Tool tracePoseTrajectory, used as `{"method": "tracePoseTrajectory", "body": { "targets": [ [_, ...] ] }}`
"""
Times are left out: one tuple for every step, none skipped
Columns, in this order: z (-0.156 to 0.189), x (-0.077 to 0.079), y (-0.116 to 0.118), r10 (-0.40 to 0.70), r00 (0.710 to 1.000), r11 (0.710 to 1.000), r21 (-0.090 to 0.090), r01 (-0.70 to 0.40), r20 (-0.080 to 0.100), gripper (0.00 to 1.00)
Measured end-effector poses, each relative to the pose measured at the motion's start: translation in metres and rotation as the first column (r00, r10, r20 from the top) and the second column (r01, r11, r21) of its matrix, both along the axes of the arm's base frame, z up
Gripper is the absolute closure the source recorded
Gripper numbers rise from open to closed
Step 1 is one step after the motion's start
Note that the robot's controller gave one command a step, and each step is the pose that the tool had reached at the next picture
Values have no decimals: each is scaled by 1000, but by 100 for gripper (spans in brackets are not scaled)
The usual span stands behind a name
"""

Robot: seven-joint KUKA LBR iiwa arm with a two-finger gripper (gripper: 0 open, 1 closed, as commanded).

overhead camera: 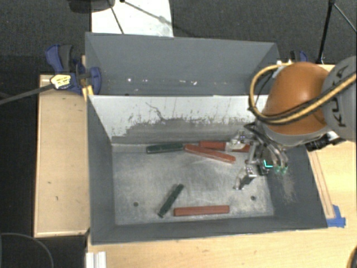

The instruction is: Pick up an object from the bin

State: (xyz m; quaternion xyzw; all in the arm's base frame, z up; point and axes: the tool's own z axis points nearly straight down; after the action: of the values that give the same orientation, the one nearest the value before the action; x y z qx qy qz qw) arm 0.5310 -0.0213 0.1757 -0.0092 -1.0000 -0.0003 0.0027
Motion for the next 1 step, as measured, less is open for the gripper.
{"method": "tracePoseTrajectory", "body": {
  "targets": [
    [4, 2, 0, 1, 1000, 1000, 0, -1, 8, 0]
  ]
}}
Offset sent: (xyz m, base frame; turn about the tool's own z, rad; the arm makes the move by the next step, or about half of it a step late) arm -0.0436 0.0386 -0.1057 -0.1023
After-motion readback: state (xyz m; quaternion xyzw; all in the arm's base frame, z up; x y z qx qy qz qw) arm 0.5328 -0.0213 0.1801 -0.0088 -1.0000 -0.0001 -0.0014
